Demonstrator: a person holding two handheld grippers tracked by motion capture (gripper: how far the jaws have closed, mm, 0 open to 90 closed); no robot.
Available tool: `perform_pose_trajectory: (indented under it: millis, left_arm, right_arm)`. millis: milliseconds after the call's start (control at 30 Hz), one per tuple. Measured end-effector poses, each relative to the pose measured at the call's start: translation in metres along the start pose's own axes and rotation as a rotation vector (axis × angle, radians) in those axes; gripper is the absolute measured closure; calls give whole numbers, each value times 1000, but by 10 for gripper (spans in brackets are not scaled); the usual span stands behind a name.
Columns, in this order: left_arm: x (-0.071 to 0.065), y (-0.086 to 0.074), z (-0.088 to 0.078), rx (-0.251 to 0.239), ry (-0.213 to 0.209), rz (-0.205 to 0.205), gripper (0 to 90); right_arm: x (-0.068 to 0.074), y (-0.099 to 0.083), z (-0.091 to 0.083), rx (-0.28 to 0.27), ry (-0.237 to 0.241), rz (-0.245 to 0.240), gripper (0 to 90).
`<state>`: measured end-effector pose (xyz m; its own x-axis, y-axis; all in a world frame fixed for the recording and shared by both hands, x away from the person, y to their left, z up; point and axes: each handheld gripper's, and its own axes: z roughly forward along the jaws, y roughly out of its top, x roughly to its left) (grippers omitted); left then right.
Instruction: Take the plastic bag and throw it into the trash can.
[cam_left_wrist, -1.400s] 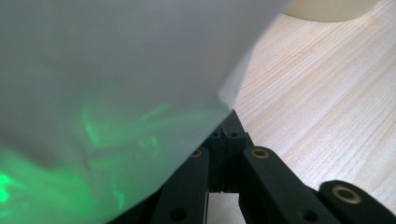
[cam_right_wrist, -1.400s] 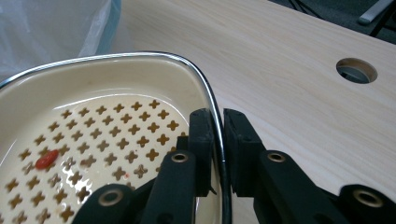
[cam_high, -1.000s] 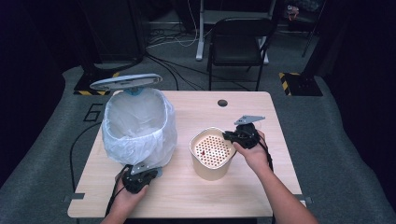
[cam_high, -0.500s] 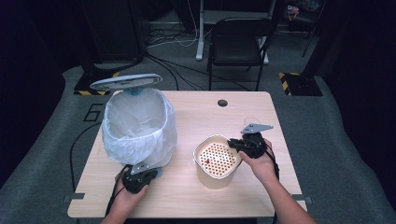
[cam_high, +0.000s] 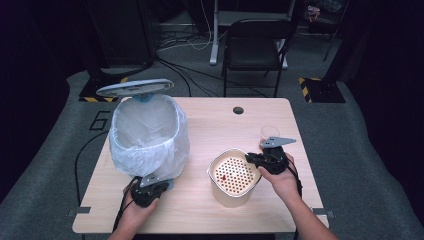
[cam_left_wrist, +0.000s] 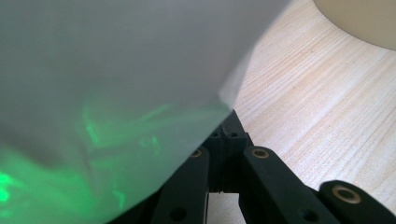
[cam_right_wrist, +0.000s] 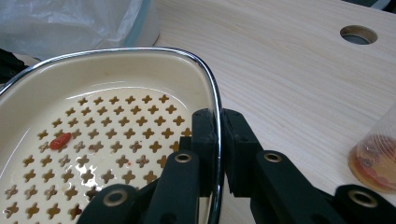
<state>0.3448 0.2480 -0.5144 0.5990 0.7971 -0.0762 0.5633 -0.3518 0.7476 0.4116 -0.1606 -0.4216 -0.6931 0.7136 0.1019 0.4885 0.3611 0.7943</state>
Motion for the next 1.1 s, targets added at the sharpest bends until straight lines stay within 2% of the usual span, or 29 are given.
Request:
perform_pose_trajectory:
  millis: [300,467,633,800,867,933,1000,1067,1100]
  left_arm:
    - [0,0,0,-1,0,-1,900]
    - [0,0,0,-1,1,-3,900]
    - [-1,0,0,2,5,-6,900]
    - [-2,1,0,9,17,-9,900]
    - [-2,1,0,14,19,8,900]
    - [-5,1,1,1,37,-8,900]
    - [-3,3,-1,26,28,56,900]
    - [-3,3,-1,28,25,53,900]
    - [-4,3,0,17,29,33,900]
  right_arm:
    - [-6,8,-14,-62,9,32,697]
    - [-15,9,-21,-77,-24,50,610]
    - [-26,4,-23,-72,-70,66,539]
    - [-35,-3,-24,-70,-101,81,500]
    - [-38,-5,-25,-75,-123,83,481]
    - [-40,-8,-25,-83,-130,89,472]
    - [-43,-10,-26,-86,-140,91,461]
    - [-46,-12,-27,-87,-148,99,449]
    - [-47,-14,-27,-89,-151,100,444]
